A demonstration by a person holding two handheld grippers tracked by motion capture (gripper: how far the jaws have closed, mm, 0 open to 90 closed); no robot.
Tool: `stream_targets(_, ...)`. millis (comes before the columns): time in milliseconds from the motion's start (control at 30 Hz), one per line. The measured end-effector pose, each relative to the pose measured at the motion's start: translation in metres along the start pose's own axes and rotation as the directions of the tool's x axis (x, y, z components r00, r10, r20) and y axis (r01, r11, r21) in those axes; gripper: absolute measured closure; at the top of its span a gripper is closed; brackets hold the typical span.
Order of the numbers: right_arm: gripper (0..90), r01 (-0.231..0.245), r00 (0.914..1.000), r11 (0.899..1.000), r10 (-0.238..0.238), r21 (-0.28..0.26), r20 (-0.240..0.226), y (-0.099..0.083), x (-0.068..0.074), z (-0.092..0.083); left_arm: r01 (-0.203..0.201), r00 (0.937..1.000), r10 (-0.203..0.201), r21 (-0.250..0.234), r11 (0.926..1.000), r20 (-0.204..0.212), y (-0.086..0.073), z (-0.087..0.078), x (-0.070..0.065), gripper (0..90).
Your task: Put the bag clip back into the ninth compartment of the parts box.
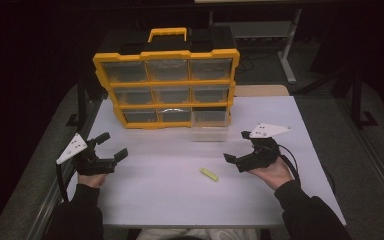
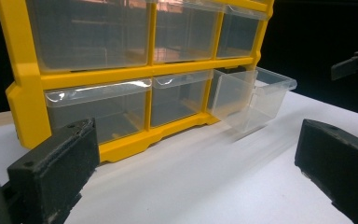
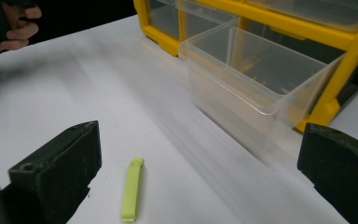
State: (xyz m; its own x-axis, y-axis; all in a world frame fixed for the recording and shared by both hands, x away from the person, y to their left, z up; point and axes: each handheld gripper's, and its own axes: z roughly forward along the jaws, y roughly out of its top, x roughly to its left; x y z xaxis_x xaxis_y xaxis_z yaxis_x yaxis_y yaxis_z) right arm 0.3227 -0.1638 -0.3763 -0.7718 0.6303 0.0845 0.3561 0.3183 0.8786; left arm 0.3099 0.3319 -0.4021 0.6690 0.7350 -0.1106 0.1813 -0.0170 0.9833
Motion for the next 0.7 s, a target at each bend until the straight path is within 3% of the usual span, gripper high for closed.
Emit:
stream_targets(300,0.0,0.031,0.9988,0.998,-0.028,0.061,-0.040,0.006,0.008,0.019,0.000,1.0000,0.000,-0.001,1.0000,0.000,0.000,0.000,0.000,0.0)
stream_targets(700,0.0,0.058,0.9956,0.984,-0.045,0.167,-0.082,0.009,0.012,0.038,-0.002,1.0000,0.002,0.002,1.0000,-0.002,0.000,0.000,0.000,0.0)
